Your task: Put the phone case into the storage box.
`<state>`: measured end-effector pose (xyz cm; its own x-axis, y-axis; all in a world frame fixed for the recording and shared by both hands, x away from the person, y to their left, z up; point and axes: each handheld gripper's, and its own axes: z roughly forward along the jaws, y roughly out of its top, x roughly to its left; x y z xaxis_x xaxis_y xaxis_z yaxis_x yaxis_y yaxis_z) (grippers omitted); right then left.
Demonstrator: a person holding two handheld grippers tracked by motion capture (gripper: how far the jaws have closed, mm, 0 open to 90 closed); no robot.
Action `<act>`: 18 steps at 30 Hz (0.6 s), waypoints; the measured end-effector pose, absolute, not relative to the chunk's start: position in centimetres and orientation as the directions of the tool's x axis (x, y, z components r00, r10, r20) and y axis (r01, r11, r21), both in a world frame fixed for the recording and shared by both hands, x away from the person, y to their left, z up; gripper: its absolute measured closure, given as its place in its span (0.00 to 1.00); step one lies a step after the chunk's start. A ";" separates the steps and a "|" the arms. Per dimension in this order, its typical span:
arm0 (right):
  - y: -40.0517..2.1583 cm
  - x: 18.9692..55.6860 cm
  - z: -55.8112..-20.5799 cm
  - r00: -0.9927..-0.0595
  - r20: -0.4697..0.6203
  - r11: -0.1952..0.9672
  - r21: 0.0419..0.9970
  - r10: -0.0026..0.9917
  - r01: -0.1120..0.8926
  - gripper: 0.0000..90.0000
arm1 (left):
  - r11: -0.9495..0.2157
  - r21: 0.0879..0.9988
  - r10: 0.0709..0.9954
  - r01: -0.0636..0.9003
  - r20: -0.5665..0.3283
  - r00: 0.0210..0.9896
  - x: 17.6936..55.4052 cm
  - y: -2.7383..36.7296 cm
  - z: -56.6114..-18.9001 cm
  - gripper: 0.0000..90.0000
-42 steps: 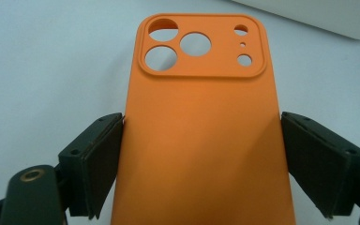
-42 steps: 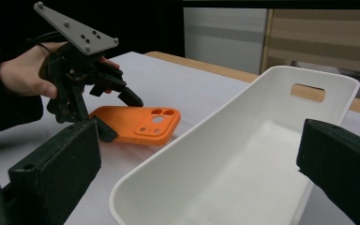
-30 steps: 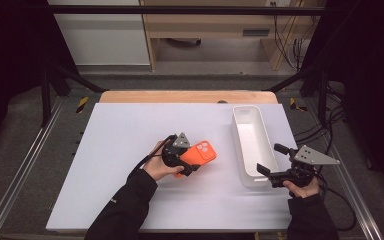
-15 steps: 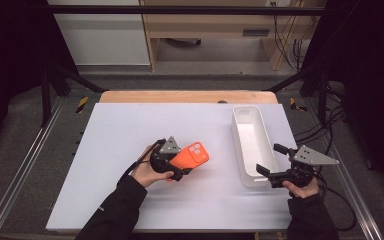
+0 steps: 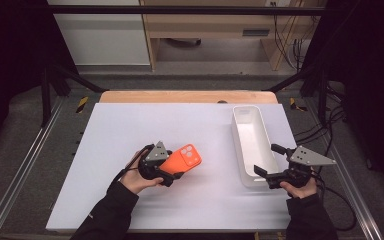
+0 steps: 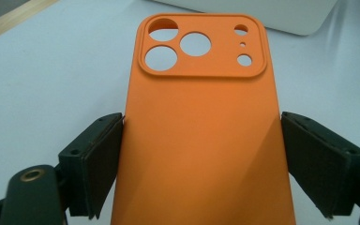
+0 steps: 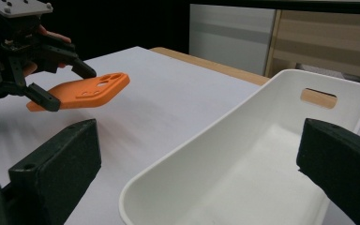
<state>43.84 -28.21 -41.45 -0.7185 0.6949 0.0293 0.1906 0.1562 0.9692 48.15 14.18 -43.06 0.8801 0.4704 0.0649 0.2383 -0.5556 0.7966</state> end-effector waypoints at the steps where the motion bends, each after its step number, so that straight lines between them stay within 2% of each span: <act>1: -28.1 43.8 -41.4 -0.721 0.027 0.159 0.969 0.693 0.190 0.00 | -0.555 0.798 0.469 0.234 0.068 0.881 48.0 14.3 -43.0 0.17; 18: -26.1 43.6 -40.9 -0.769 -0.039 0.251 0.955 0.638 0.160 0.01 | -0.570 0.800 0.439 0.187 0.105 0.892 46.6 14.5 -42.7 0.17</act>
<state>43.59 -26.08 -40.90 -0.7694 0.6376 -0.0392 0.1597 0.2515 0.9546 46.63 14.53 -42.67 0.8922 0.4395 0.1045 0.1871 -0.5702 0.7999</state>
